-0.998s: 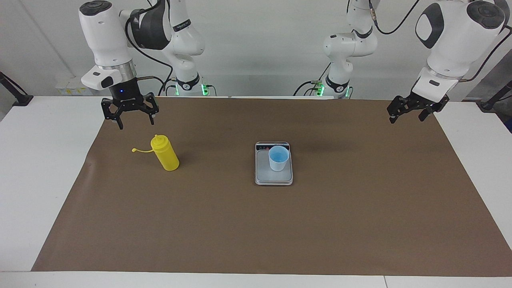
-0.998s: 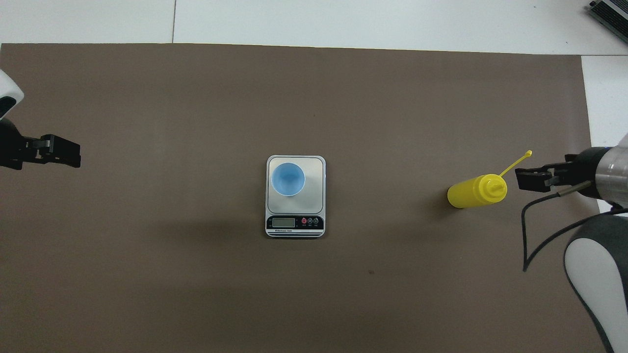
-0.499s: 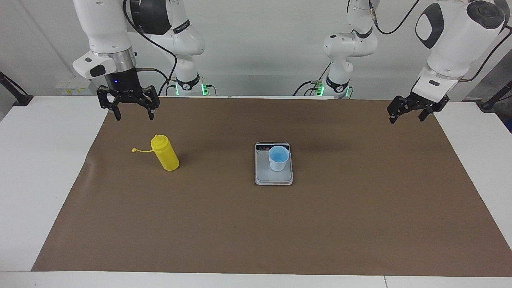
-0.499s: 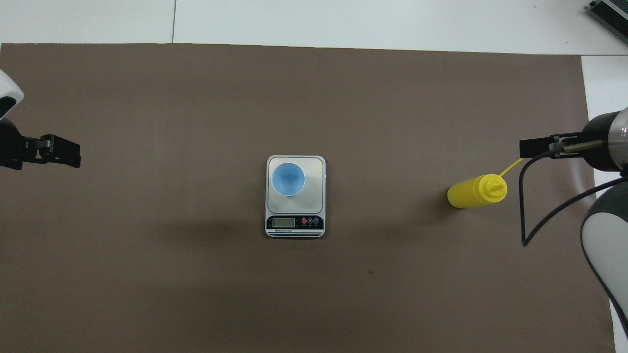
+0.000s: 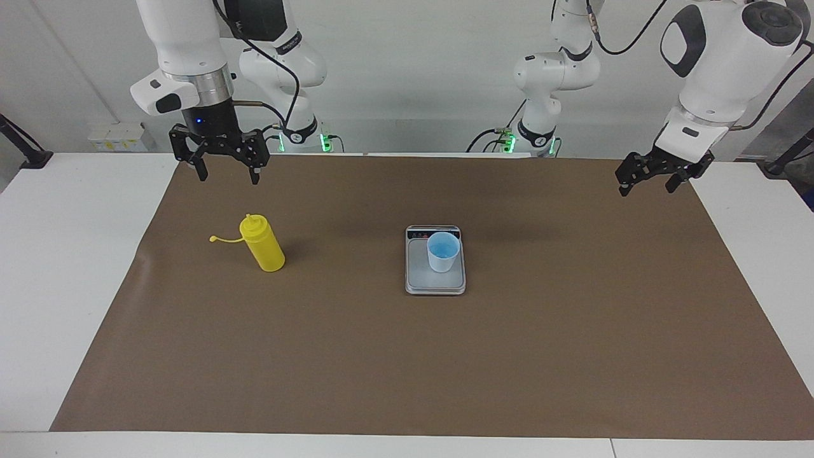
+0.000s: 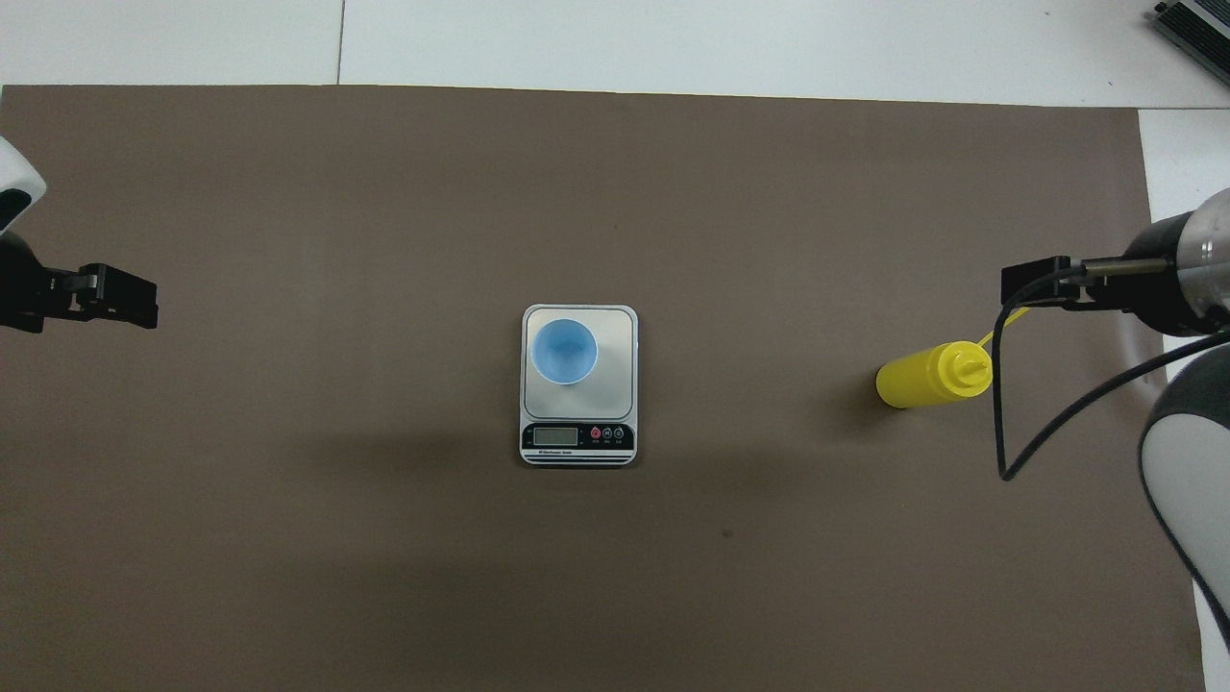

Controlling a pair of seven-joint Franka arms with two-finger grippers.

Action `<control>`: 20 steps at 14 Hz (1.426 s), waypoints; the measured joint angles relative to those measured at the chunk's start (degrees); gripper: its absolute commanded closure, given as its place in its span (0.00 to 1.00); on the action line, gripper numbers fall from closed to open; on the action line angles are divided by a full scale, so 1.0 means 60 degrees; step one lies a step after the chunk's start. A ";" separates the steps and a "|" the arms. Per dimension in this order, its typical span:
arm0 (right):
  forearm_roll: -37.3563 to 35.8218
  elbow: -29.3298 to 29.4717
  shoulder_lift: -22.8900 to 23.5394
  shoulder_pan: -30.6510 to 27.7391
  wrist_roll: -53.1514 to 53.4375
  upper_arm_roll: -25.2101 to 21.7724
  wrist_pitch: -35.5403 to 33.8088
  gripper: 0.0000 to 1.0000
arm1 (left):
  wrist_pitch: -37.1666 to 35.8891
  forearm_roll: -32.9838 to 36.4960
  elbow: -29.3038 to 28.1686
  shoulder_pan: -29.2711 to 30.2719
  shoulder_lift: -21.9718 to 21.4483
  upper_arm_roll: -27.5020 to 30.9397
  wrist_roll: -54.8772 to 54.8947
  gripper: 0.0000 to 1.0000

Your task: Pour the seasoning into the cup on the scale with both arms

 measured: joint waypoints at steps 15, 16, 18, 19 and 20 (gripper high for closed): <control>0.0546 0.0264 -0.0062 0.1076 0.0362 -0.1219 -0.0771 0.00 | 0.0000 0.0000 0.0000 0.0002 0.0000 0.0003 0.0000 0.00; 0.0546 0.0263 -0.0065 0.1297 0.0362 -0.1504 -0.0851 0.00 | 0.0000 0.0000 0.0000 0.0002 0.0000 0.0003 0.0000 0.00; 0.0546 0.0254 -0.0071 0.1425 0.0362 -0.1754 -0.0887 0.00 | 0.0000 0.0000 0.0000 0.0002 0.0000 0.0003 0.0000 0.00; 0.0546 0.0244 -0.0072 0.1425 0.0362 -0.1804 -0.0892 0.00 | 0.0000 0.0000 0.0000 0.0002 0.0000 0.0003 0.0000 0.00; 0.0546 0.0227 -0.0072 0.1422 0.0362 -0.1841 -0.0902 0.00 | 0.0000 0.0000 0.0000 0.0002 0.0000 0.0003 0.0000 0.00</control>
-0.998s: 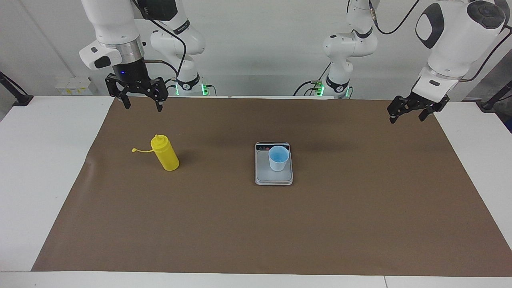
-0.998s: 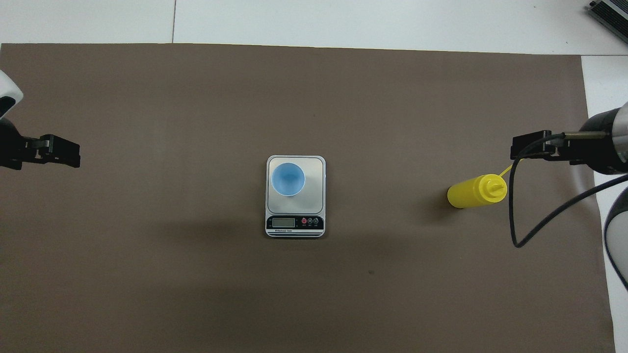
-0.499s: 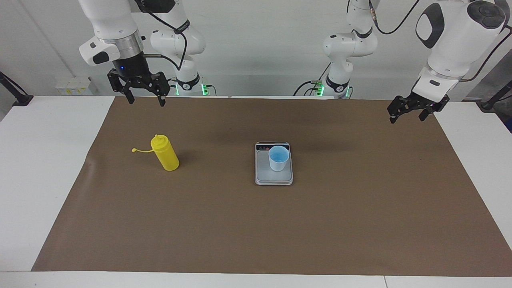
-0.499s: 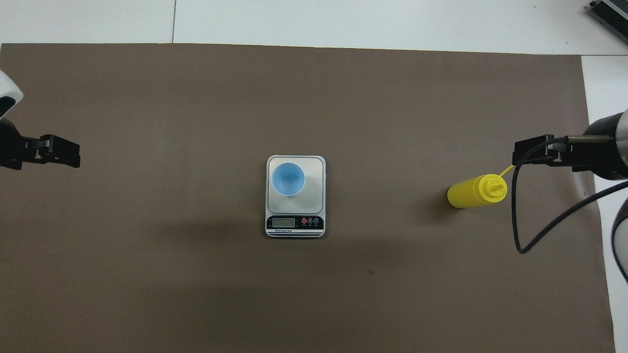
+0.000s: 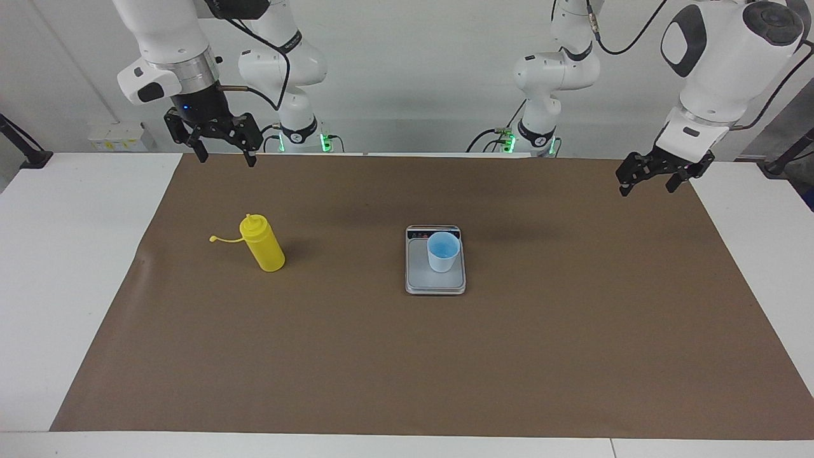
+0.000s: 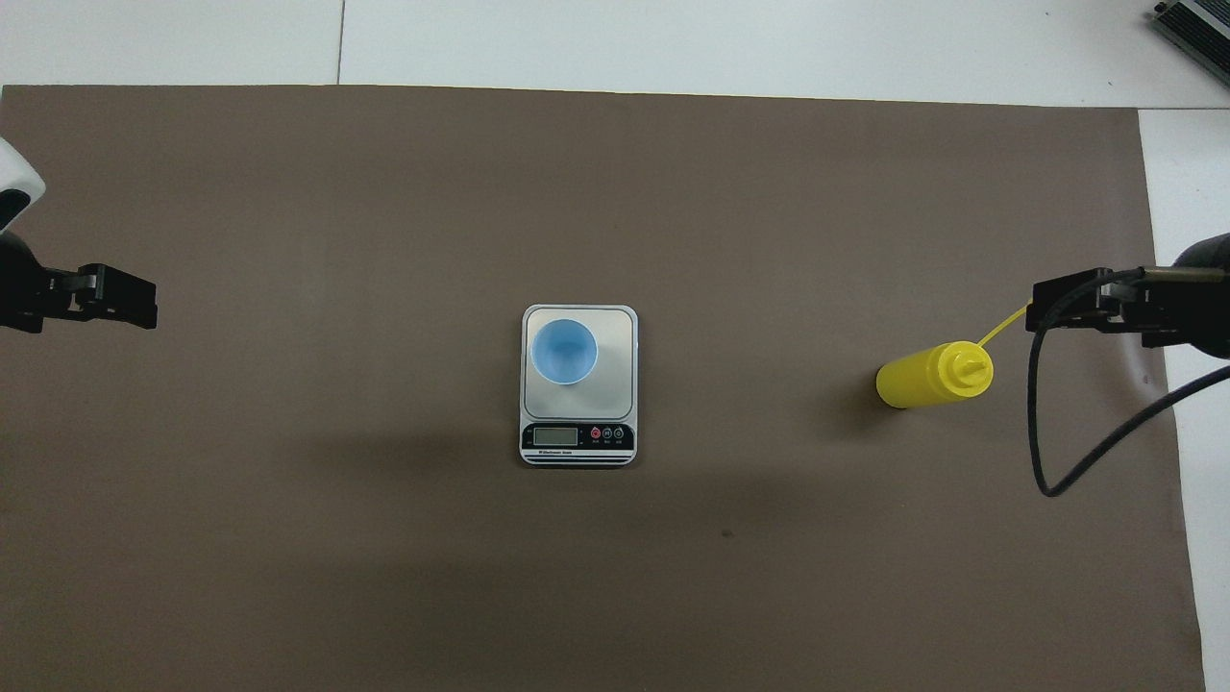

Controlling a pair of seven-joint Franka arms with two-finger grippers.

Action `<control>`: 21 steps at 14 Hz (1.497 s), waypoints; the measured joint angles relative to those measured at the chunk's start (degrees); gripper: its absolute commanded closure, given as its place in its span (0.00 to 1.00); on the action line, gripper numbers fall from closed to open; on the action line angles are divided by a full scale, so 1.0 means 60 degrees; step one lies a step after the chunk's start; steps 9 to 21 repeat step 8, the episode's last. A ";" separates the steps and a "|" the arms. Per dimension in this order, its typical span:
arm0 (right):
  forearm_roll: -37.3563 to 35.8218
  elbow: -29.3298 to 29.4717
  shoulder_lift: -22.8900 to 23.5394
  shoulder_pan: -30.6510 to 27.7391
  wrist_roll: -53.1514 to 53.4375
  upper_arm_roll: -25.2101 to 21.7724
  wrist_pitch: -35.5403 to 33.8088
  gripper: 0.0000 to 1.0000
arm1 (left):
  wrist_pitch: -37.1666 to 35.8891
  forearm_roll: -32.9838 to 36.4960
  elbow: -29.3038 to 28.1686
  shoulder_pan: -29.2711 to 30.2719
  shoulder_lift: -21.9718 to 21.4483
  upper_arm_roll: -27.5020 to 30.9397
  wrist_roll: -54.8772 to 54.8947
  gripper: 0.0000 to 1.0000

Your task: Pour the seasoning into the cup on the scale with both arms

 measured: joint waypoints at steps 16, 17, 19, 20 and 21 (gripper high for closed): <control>0.0000 -0.0127 -0.0016 -0.0011 0.0000 -0.0058 -0.0030 0.00 | 0.0000 0.0000 0.0000 0.0000 0.0000 0.0000 0.0000 0.00; 0.0000 -0.0127 -0.0016 -0.0011 0.0000 -0.0058 -0.0030 0.00 | 0.0000 0.0000 0.0000 0.0000 0.0000 0.0000 0.0000 0.00; 0.0000 -0.0127 -0.0016 -0.0011 0.0000 -0.0058 -0.0030 0.00 | 0.0000 0.0000 0.0000 0.0000 0.0000 0.0000 0.0000 0.00; 0.0000 -0.0127 -0.0016 -0.0011 0.0000 -0.0058 -0.0030 0.00 | 0.0000 0.0000 0.0000 0.0000 0.0000 0.0000 0.0000 0.00; 0.0000 -0.0127 -0.0016 -0.0011 0.0000 -0.0058 -0.0030 0.00 | 0.0000 0.0000 0.0000 0.0000 0.0000 0.0000 0.0000 0.00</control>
